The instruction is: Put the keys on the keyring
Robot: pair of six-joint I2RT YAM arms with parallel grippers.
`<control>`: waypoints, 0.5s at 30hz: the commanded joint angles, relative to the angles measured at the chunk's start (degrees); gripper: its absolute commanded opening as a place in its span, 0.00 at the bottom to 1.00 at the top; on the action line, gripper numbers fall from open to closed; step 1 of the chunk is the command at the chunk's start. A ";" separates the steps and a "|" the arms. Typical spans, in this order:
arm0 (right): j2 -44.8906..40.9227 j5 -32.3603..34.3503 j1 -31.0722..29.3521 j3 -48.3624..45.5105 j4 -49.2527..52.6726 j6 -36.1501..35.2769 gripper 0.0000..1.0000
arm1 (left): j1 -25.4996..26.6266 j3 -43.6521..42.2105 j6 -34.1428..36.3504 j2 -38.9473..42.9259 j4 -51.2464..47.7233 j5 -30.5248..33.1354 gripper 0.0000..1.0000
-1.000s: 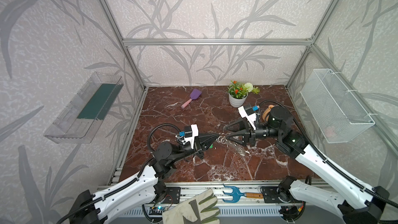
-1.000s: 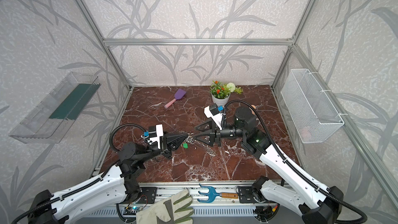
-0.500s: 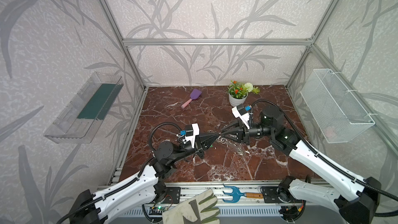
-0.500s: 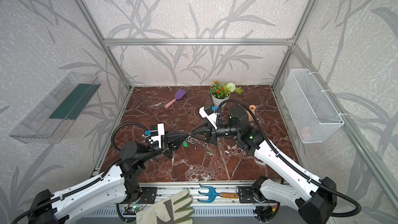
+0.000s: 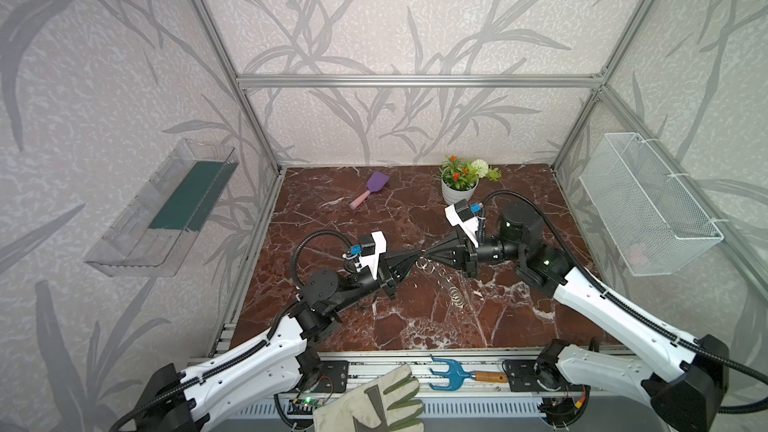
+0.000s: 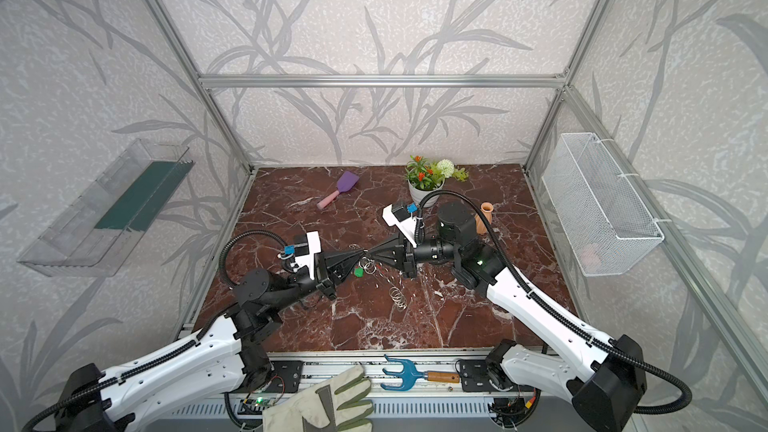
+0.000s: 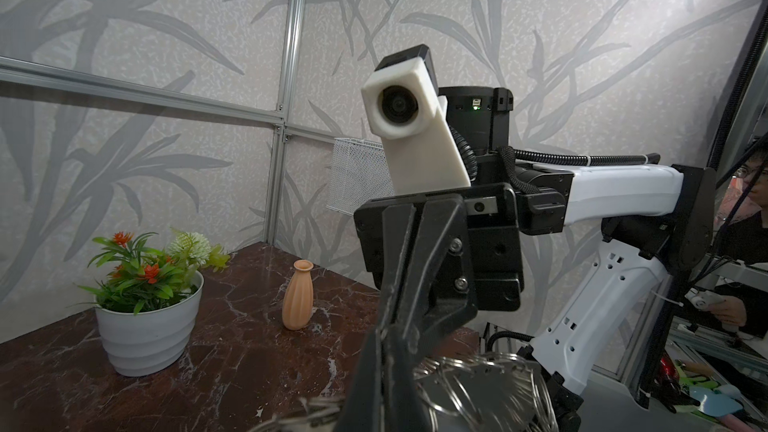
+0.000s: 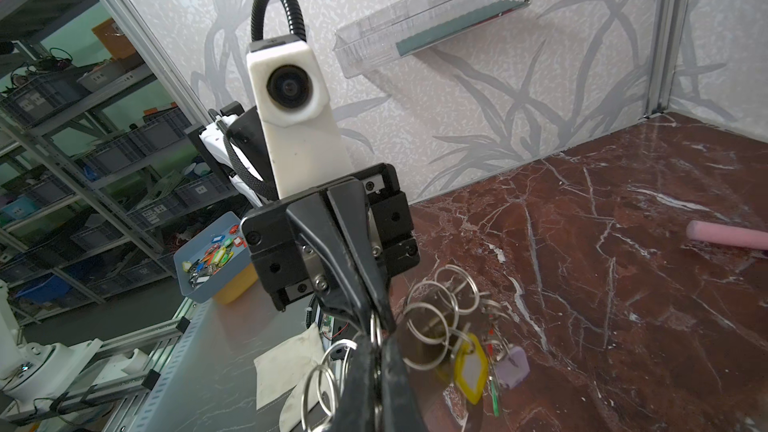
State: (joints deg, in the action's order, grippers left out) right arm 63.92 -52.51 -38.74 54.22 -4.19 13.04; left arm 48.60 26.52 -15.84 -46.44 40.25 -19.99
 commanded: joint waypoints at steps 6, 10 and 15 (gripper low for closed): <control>2.17 2.03 -0.11 -0.45 2.53 -4.01 0.00 | -1.27 8.89 2.68 0.93 -17.57 -1.34 0.00; 2.73 2.80 0.15 0.19 3.26 -5.44 0.00 | -2.91 12.55 4.01 0.82 -28.27 -3.81 0.07; 3.79 2.78 0.20 0.90 4.45 -7.25 0.00 | -4.08 18.11 7.97 1.08 -41.66 -6.25 0.30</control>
State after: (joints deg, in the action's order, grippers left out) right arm 67.29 -49.56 -38.20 53.91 -0.69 7.97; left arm 44.95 40.69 -11.22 -46.26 7.44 -22.94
